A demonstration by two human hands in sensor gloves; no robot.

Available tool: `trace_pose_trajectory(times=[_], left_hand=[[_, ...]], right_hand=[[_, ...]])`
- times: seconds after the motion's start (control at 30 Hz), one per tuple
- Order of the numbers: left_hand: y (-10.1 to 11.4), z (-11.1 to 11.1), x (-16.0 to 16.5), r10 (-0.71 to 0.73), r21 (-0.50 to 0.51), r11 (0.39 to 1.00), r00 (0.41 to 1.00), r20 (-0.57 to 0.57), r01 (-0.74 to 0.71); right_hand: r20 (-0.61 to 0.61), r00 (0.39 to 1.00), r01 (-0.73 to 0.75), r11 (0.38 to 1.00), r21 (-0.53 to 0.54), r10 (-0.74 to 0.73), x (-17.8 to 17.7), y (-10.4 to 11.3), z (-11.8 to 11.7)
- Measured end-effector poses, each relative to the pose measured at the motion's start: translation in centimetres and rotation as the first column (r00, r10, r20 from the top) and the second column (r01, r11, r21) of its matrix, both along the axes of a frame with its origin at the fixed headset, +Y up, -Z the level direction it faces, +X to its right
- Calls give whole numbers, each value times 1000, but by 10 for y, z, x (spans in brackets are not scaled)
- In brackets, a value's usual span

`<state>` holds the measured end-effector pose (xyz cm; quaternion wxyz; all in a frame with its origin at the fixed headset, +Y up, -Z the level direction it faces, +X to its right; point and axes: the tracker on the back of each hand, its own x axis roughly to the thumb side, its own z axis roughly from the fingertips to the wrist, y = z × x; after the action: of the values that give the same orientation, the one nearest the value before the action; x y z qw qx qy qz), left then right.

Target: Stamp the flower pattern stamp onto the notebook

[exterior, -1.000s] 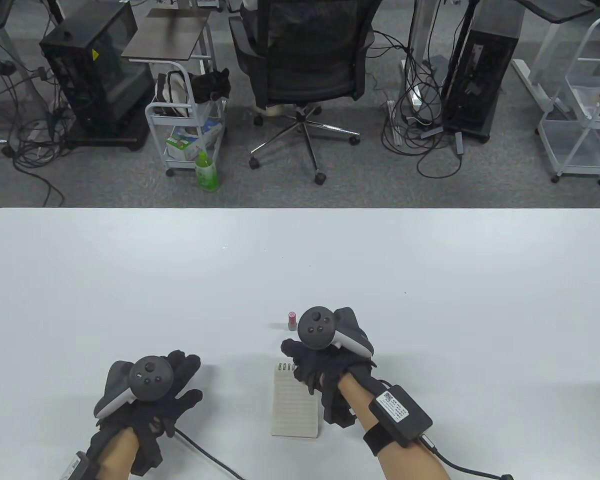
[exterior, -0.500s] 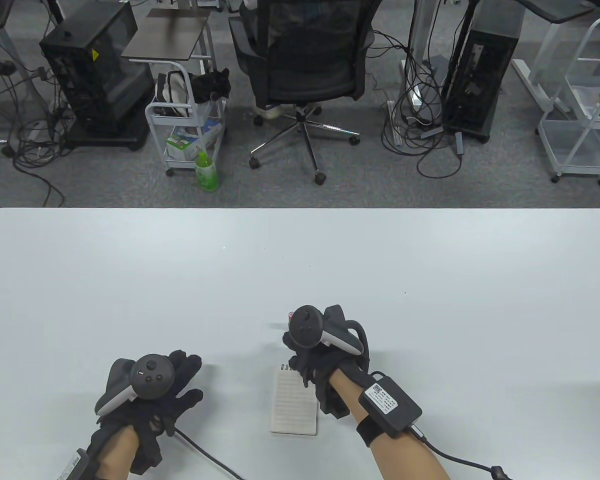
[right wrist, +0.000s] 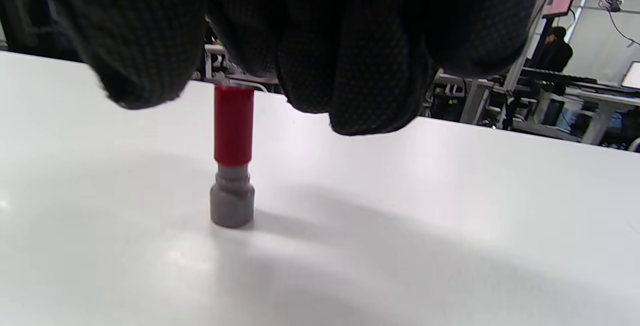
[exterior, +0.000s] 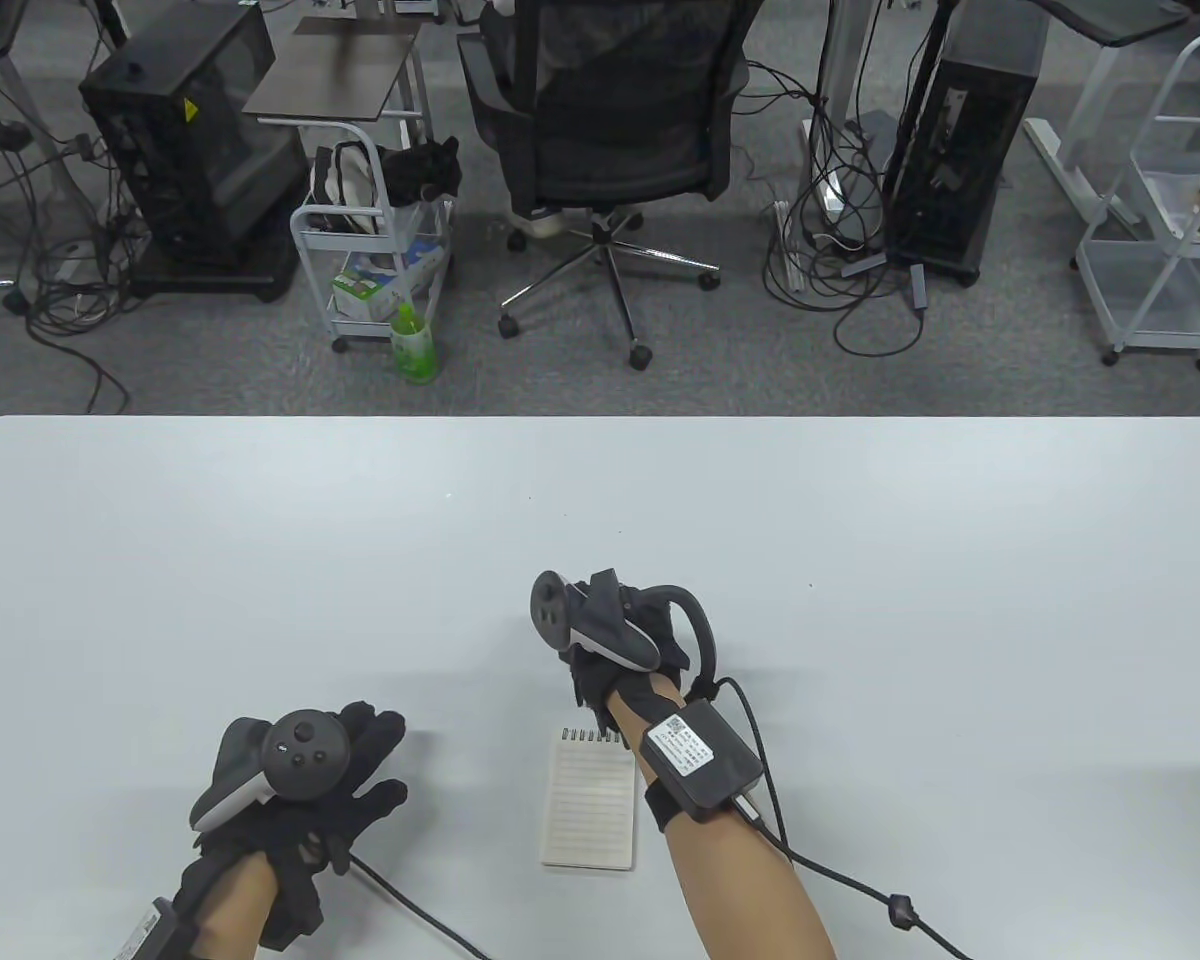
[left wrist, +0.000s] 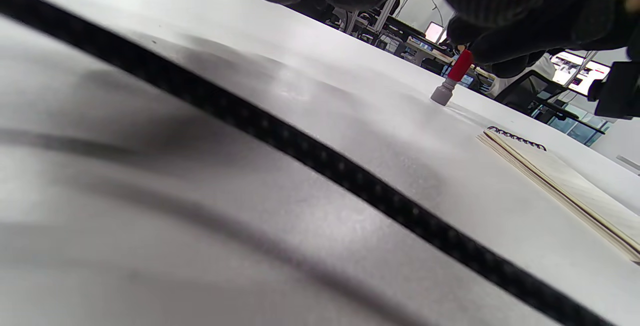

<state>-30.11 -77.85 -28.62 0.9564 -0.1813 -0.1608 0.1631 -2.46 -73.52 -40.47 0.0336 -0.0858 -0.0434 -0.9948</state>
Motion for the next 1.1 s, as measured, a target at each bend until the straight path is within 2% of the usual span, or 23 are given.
trace_pose_trajectory(times=[0.13,0.3,0.4,0.5,0.57,0.63,0.7,0.8,0.87,0.9,0.93,1.03,1.07,1.1], left_hand=[[0,0,1,-3,-2,1000,1000,8,3],[1,-1,0,6,0,1000,1000,9,-6],[0,-1,0,1,-4,1000,1000,11,-1],[0,0,1,7,-2,1000,1000,9,-7],[0,0,0,9,-2,1000,1000,7,-8],[0,1,0,18,1,1000,1000,1,-18],[0,2,-1,30,-4,1000,1000,-7,-30],[0,3,-2,49,-4,999,999,-23,-49],[0,4,-3,60,-4,998,998,-29,-60],[0,5,-2,63,-6,998,997,-32,-64],[-1,5,-2,65,-7,998,997,-33,-65],[-2,6,3,71,-9,997,997,-32,-71],[-3,6,5,75,-13,997,997,-30,-75],[-3,6,7,77,-15,997,997,-27,-78]], right_hand=[[0,1000,27,1000,-2,-27,-2,-8,-5],[-22,999,32,999,39,-31,-1,-7,-4],[-45,997,63,994,88,-59,4,4,1],[-86,988,139,983,123,-129,14,25,13],[-131,966,240,962,131,-224,23,39,24],[-159,914,392,913,113,-373,32,48,39],[-171,837,541,831,127,-519,45,55,58],[-179,726,686,716,130,-664,66,55,80],[-186,648,761,633,141,-738,81,49,91],[-163,587,810,570,141,-793,93,42,97],[-156,567,824,550,139,-809,96,39,99],[-114,408,911,395,116,-906,117,17,107],[-86,365,929,355,107,-927,125,9,108],[-76,361,930,354,95,-929,127,8,108]])
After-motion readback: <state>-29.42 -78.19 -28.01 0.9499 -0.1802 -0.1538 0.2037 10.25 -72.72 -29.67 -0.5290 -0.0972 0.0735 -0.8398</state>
